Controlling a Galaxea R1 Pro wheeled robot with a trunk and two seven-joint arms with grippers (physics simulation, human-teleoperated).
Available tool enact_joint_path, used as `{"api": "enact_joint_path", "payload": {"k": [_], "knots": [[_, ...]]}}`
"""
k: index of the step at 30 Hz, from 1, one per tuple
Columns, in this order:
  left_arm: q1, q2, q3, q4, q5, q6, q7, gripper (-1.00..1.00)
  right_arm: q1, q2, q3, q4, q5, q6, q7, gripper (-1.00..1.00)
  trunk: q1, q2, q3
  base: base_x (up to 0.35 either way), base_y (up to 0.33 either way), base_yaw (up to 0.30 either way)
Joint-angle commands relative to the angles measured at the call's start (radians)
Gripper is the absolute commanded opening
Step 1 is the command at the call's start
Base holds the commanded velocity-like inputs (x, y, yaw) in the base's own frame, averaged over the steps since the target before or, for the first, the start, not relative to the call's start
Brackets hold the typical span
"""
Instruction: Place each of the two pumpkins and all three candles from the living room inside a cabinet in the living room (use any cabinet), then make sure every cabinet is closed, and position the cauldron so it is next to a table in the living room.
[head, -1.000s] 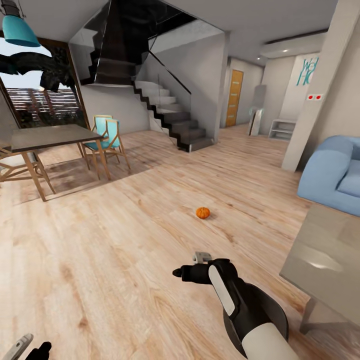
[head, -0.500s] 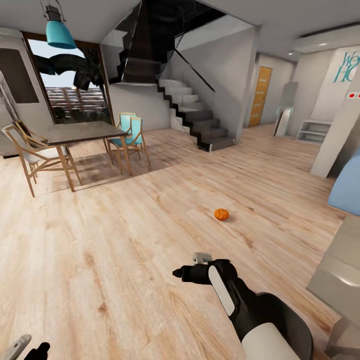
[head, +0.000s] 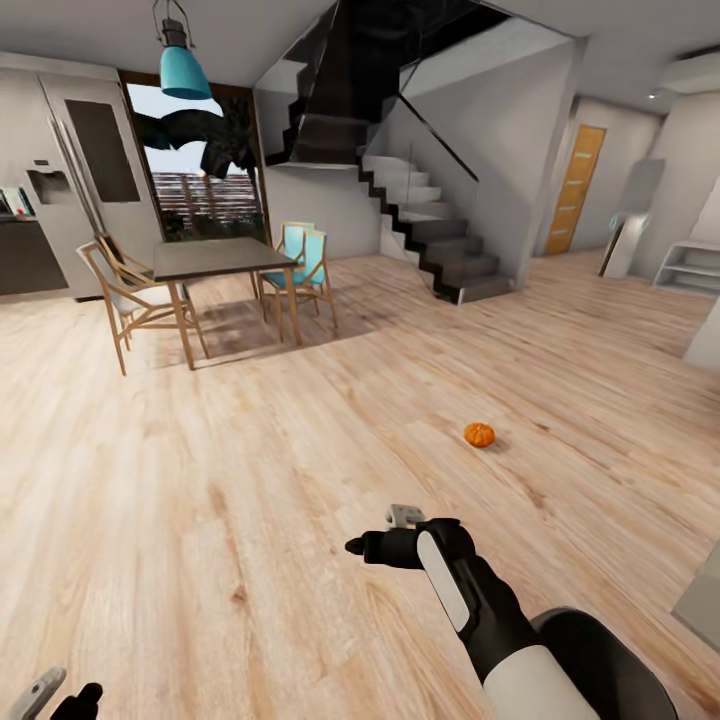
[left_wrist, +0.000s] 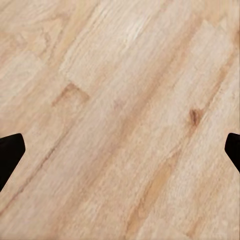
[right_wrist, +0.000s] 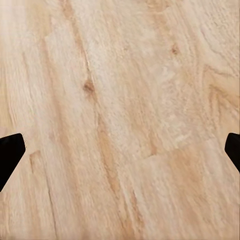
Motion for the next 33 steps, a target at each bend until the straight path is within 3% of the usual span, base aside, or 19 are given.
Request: {"api": "enact_joint_path", "payload": {"k": [1, 10, 14, 21, 27, 33], "knots": [[0.0, 0.0, 0.0, 0.0, 0.0, 0.0, 0.0, 1.0, 0.0, 0.0, -0.001, 0.0, -0.001, 0.0, 0.0, 1.0, 0.0, 0.0, -0.001, 0.0, 0.0, 0.273], [0.0, 0.0, -0.004, 0.0, 0.0, 0.0, 0.002, 1.0, -0.001, 0.0, -0.009, -0.001, -0.014, 0.0, -0.002, 1.0, 0.0, 0.0, -0.005, 0.0, 0.0, 0.273], [0.0, 0.0, -0.004, 0.001, 0.0, 0.0, 0.003, 1.0, 0.003, 0.0, -0.011, -0.006, -0.068, -0.008, -0.004, 1.0, 0.0, 0.0, -0.006, 0.0, 0.0, 0.274], [0.0, 0.0, -0.004, 0.001, 0.0, 0.0, 0.003, 1.0, 0.011, 0.0, -0.013, -0.012, -0.123, -0.138, -0.006, 1.0, 0.0, 0.0, -0.008, 0.0, 0.0, 0.273], [0.0, 0.0, -0.004, 0.002, 0.0, 0.0, 0.003, 1.0, 0.024, 0.0, -0.012, -0.014, -0.147, -0.163, 0.001, 1.0, 0.0, 0.0, -0.012, 0.0, 0.0, 0.263], [-0.001, 0.0, -0.005, 0.004, 0.0, 0.0, 0.004, 1.0, 0.025, 0.0, -0.013, -0.014, -0.205, -0.162, 0.001, 1.0, 0.0, 0.0, -0.014, 0.0, 0.0, 0.272]]}}
